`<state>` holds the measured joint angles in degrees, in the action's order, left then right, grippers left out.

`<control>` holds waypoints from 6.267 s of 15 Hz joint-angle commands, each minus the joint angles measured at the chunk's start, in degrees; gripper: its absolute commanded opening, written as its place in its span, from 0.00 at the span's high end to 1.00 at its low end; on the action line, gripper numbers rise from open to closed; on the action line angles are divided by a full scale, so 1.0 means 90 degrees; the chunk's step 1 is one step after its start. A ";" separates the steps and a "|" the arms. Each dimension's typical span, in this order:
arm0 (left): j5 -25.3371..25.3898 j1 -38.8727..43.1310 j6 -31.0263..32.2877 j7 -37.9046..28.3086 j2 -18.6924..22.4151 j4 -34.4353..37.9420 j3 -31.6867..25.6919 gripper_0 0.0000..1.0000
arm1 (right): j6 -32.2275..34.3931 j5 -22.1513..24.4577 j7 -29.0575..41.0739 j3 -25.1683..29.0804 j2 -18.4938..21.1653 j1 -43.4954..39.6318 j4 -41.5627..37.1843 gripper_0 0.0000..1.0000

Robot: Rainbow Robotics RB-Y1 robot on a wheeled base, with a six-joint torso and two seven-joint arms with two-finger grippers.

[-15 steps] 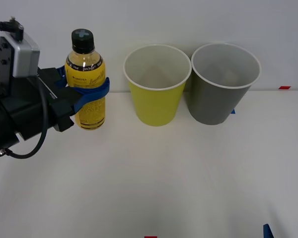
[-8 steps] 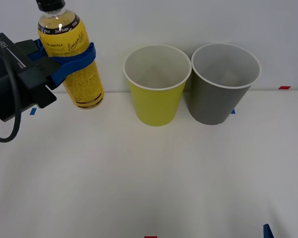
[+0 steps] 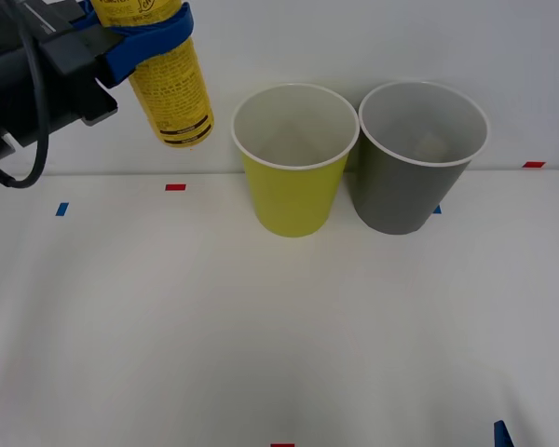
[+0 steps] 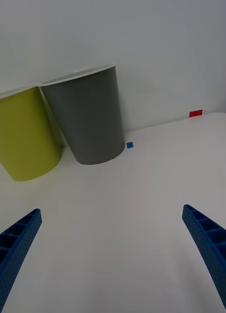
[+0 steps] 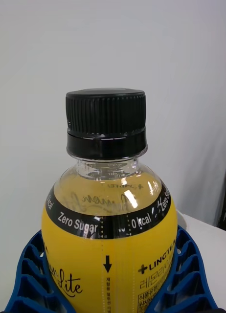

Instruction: Put cans in the gray bin and PET bottles in the light green bin.

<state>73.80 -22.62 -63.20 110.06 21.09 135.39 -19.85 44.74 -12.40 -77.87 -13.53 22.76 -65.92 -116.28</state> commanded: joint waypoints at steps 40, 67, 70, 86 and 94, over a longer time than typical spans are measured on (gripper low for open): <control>-0.3054 -0.2574 0.3068 -0.0100 -0.0693 -0.4281 0.3221 1.00 | 0.0000 0.0000 0.0000 0.0000 0.0000 0.0000 0.0000 0.00; -0.2097 -0.1568 0.3536 -0.0042 0.0411 -0.3197 0.3201 0.00 | 0.0000 0.0000 0.0000 0.0000 0.0000 0.0000 0.0000 0.00; -0.2107 -0.0729 0.3624 -0.0052 0.0850 -0.2396 0.3143 0.00 | 0.0000 0.0000 0.0000 0.0000 0.0000 0.0000 0.0000 0.00; -0.1980 0.3324 0.4103 0.0007 0.1465 -0.0004 0.1815 0.00 | 0.0000 0.0000 0.0000 0.0000 0.0000 0.0000 0.0000 0.00; -0.2585 0.5219 0.6154 0.0202 0.1358 0.0113 0.2440 0.00 | 0.0000 0.0000 0.0000 0.0000 0.0000 0.0000 0.0000 0.00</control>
<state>50.82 22.82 -9.53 111.27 33.58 136.19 1.27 44.74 -12.39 -77.87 -13.54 22.76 -65.92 -116.28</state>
